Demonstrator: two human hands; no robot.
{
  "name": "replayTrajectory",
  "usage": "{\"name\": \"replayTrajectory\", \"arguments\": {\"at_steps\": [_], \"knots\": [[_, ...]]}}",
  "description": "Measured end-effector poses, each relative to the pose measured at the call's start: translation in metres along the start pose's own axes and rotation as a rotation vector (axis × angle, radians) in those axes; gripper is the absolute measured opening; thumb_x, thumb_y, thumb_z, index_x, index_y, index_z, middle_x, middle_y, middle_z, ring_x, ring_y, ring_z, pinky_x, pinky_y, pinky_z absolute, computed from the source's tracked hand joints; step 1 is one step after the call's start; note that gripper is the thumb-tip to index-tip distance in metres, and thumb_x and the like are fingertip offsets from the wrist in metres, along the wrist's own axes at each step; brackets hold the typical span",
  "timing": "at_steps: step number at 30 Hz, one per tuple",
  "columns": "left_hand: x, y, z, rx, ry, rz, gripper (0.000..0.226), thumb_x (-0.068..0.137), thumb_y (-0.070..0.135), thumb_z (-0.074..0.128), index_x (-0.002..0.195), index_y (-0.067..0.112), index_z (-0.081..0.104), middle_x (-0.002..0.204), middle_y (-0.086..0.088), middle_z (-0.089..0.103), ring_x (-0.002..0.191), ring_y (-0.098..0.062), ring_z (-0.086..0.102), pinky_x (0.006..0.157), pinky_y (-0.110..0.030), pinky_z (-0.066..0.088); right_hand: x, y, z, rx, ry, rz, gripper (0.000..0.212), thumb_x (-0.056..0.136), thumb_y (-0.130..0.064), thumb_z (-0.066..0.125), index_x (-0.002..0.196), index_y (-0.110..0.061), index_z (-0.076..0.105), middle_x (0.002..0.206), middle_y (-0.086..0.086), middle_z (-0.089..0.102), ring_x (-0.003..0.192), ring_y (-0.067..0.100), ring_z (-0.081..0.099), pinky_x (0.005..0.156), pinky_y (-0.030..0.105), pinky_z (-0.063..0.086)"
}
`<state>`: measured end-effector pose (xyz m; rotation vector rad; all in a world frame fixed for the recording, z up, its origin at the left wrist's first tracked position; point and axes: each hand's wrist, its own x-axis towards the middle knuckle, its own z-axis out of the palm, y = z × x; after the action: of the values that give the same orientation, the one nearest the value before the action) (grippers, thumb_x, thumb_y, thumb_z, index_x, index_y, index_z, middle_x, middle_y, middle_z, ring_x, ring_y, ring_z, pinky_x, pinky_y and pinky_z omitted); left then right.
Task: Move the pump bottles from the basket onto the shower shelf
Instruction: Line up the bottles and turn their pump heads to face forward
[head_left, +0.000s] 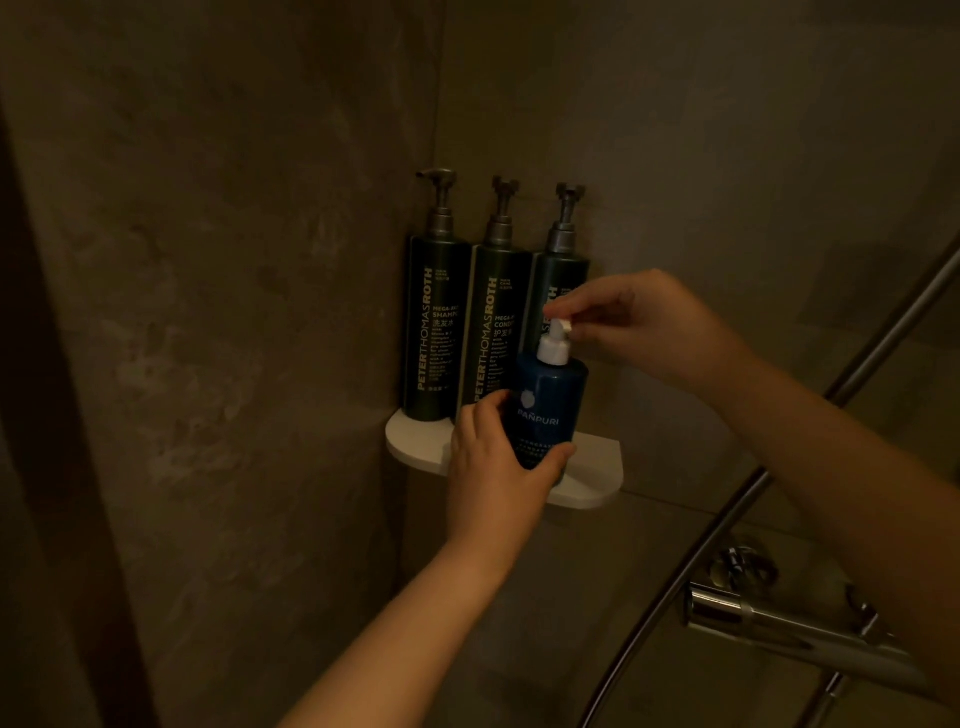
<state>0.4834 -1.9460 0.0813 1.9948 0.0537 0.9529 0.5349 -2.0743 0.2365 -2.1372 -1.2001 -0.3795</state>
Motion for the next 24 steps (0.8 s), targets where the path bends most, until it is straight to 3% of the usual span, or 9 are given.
{"name": "replayTrajectory", "arguments": {"at_steps": [2,5,11,13,15,20,24], "knots": [[-0.001,-0.001,-0.002,0.004,-0.026,0.023,0.081,0.071,0.056,0.067,0.137,0.026,0.029,0.131,0.004,0.038,0.12,-0.013,0.043,0.098,-0.03,0.041,-0.009,0.005,0.006,0.001,0.036,0.0,0.043,0.083,0.001,0.065,0.121,-0.019,0.06,0.119,0.001,0.062,0.105,0.006,0.061,0.09,0.02,0.049],[-0.006,-0.004,-0.01,0.024,-0.017,0.098,0.085,0.071,0.062,0.059,0.141,0.034,0.019,0.135,0.008,0.031,0.122,-0.008,0.039,0.097,-0.025,0.038,-0.03,0.017,0.025,0.116,0.175,0.047,0.047,0.085,-0.01,0.065,0.128,-0.025,0.053,0.124,-0.005,0.058,0.108,-0.003,0.056,0.088,0.013,0.047],[-0.02,-0.014,-0.016,0.118,-0.017,0.21,0.066,0.084,0.04,0.059,0.14,0.037,0.023,0.132,0.014,0.03,0.119,-0.003,0.04,0.095,-0.025,0.044,-0.062,0.033,0.066,0.082,0.349,0.026,0.049,0.083,-0.033,0.066,0.128,-0.029,0.049,0.124,-0.014,0.05,0.114,-0.001,0.051,0.094,0.027,0.047],[-0.022,-0.013,-0.012,0.128,-0.004,0.214,0.069,0.085,0.032,0.063,0.141,0.035,0.024,0.132,0.012,0.033,0.121,-0.005,0.041,0.098,-0.029,0.045,-0.067,0.033,0.076,0.072,0.375,0.001,0.047,0.082,-0.033,0.066,0.126,-0.026,0.05,0.122,-0.014,0.047,0.114,0.001,0.05,0.095,0.029,0.048],[-0.024,-0.012,-0.01,0.13,0.016,0.206,0.071,0.084,0.027,0.066,0.142,0.032,0.026,0.132,0.009,0.035,0.121,-0.007,0.041,0.098,-0.031,0.046,-0.071,0.033,0.082,0.064,0.391,-0.005,0.05,0.083,-0.032,0.066,0.129,-0.025,0.047,0.127,-0.013,0.044,0.116,-0.001,0.048,0.097,0.023,0.045],[-0.026,-0.004,0.002,0.117,0.024,0.18,0.07,0.082,0.026,0.07,0.14,0.032,0.03,0.125,0.013,0.037,0.114,-0.002,0.045,0.093,-0.018,0.042,-0.084,0.042,0.083,0.047,0.389,0.03,0.063,0.081,-0.029,0.07,0.136,-0.031,0.038,0.134,-0.011,0.04,0.119,-0.003,0.044,0.093,0.012,0.041],[-0.029,0.006,0.017,0.132,0.03,0.18,0.069,0.082,0.027,0.07,0.139,0.031,0.031,0.127,0.01,0.039,0.114,-0.004,0.047,0.091,-0.017,0.042,-0.092,0.051,0.075,0.067,0.361,0.089,0.069,0.081,-0.024,0.071,0.139,-0.032,0.034,0.137,-0.01,0.04,0.118,-0.002,0.045,0.091,0.019,0.046]]}}
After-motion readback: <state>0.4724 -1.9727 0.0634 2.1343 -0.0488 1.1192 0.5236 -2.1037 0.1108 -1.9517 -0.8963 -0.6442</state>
